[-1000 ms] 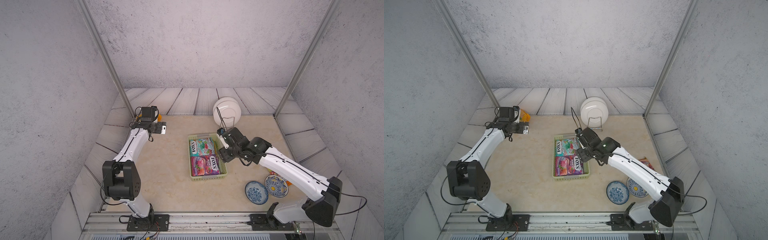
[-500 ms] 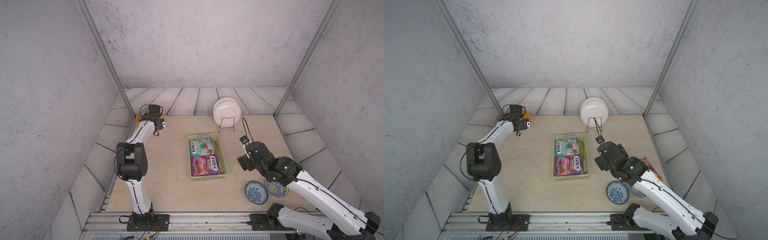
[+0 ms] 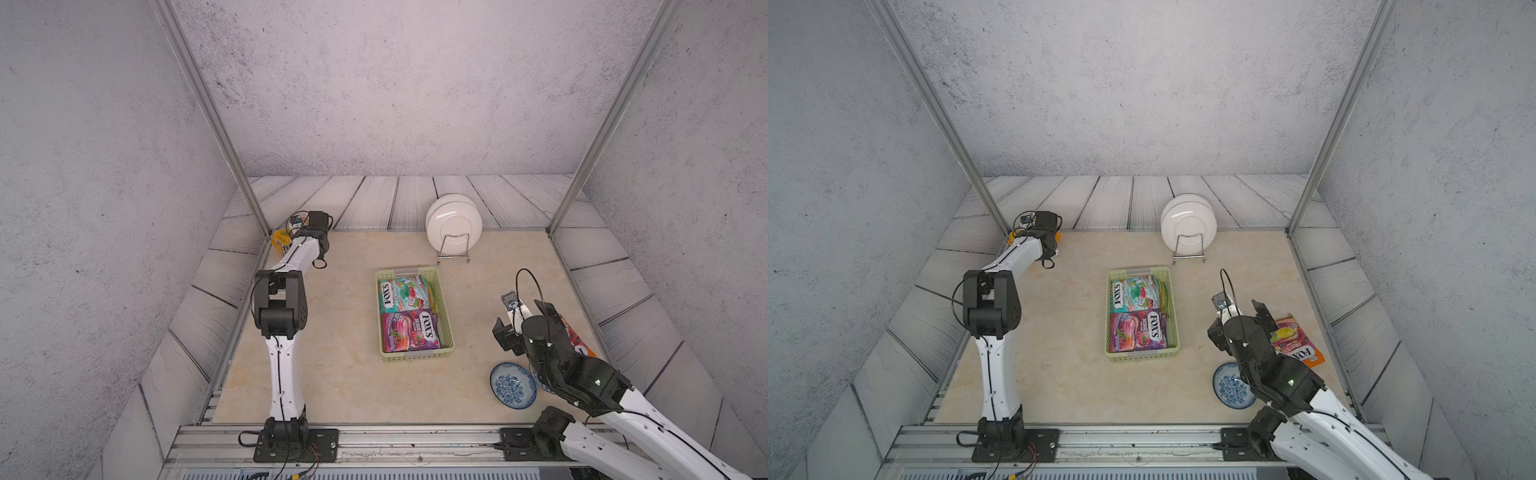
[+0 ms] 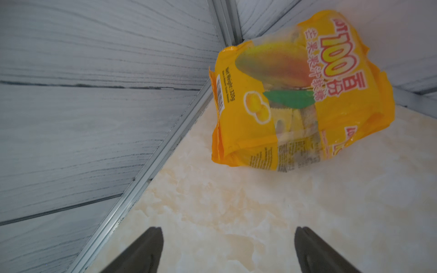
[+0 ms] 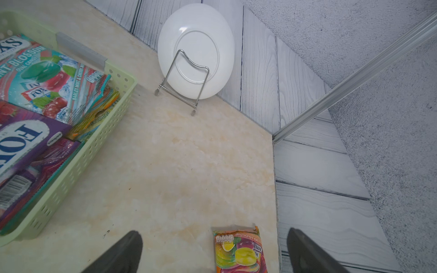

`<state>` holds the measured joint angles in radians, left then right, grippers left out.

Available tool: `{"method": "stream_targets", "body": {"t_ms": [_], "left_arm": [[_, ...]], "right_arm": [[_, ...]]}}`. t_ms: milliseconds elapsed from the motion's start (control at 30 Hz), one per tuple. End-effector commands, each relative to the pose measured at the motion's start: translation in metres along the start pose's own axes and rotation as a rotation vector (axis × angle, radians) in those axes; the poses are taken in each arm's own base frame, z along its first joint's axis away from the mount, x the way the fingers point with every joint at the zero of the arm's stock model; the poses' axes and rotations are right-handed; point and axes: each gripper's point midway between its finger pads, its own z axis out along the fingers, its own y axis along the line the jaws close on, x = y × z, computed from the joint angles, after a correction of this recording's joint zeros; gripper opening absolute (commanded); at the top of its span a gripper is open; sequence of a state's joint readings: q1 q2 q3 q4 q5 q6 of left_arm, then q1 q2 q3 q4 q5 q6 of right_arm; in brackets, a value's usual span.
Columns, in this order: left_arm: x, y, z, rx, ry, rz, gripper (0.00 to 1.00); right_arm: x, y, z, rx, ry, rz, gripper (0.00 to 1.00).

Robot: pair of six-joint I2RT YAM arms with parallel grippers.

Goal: Put the candies in the basket
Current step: Pick up the candy from the corner of the board.

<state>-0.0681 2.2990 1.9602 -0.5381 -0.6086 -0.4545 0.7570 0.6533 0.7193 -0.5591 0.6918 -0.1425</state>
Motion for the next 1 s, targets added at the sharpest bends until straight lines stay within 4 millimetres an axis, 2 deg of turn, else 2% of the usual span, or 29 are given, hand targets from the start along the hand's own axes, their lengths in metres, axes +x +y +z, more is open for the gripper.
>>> {"method": "stream_targets", "body": {"t_ms": [0,167,333,567,733,833,867,967], "left_arm": [[-0.014,-0.005,0.013,-0.033,-0.034,-0.028,0.97],[-0.01,-0.005,0.036,-0.06,-0.019,-0.008,0.98],[0.013,0.001,0.078,0.004,0.114,-0.062,0.98],[0.008,-0.005,0.106,0.13,0.17,-0.118,0.98],[0.008,-0.013,0.118,0.242,0.201,-0.147,0.98],[0.007,-0.017,0.123,0.286,0.209,-0.158,0.82],[0.007,-0.018,0.122,0.288,0.209,-0.159,0.74],[0.006,-0.018,0.122,0.295,0.209,-0.161,0.42]], "right_arm": [[-0.007,-0.004,0.004,0.037,-0.026,0.005,1.0],[-0.005,-0.002,0.007,0.04,-0.015,-0.008,1.0],[-0.005,0.001,0.01,0.036,-0.01,-0.013,1.0],[-0.002,0.009,0.019,0.025,0.04,-0.043,1.0],[0.001,0.013,0.023,0.024,0.075,-0.069,1.0],[0.002,0.013,0.024,0.028,0.079,-0.071,1.0],[0.002,0.013,0.025,0.03,0.086,-0.074,1.0],[0.004,0.015,0.027,0.028,0.095,-0.083,1.0]]}}
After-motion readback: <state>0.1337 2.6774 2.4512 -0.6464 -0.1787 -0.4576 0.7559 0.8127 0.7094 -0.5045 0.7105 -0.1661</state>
